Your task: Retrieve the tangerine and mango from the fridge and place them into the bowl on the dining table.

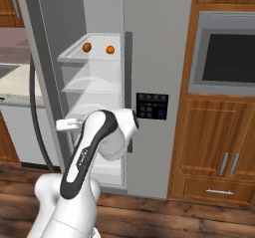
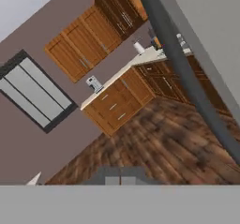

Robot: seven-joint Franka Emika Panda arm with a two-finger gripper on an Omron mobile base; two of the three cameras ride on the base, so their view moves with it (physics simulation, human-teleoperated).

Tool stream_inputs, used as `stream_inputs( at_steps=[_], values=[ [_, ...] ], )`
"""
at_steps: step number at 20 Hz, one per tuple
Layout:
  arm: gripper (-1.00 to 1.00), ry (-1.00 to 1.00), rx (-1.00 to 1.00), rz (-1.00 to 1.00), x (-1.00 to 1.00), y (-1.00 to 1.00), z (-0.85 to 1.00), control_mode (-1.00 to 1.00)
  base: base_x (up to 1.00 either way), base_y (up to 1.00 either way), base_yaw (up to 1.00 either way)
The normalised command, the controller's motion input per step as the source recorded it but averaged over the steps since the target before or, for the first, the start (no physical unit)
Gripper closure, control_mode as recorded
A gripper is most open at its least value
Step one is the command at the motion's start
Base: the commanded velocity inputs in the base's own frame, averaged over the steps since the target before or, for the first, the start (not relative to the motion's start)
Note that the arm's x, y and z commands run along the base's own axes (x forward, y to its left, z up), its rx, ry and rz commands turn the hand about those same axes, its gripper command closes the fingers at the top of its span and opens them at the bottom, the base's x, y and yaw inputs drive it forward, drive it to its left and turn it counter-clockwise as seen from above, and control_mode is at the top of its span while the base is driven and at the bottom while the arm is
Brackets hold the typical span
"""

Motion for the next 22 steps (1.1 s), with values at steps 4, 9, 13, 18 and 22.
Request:
stream_inputs(
  at_steps=[4, 9, 13, 18, 22],
  values=[
    [1.0, -0.11, 0.14, 0.01, 0.4, 0.17, 0.0, -1.0, 0.0, 0.0, 0.0],
    [1.0, 0.01, 0.01, -0.04, 0.44, 0.38, 0.0, -1.0, 0.0, 0.0, 0.0],
    [1.0, 0.2, 0.03, -0.06, 0.42, 0.13, 0.0, -1.0, 0.0, 0.0, 0.0],
    [1.0, 0.44, 0.03, -0.04, 0.44, 0.01, -0.03, -1.0, 0.0, 0.0, 0.0],
    [1.0, 0.45, 0.0, -0.07, 0.47, 0.23, -0.19, -1.0, 0.0, 0.0, 0.0]
  ],
)
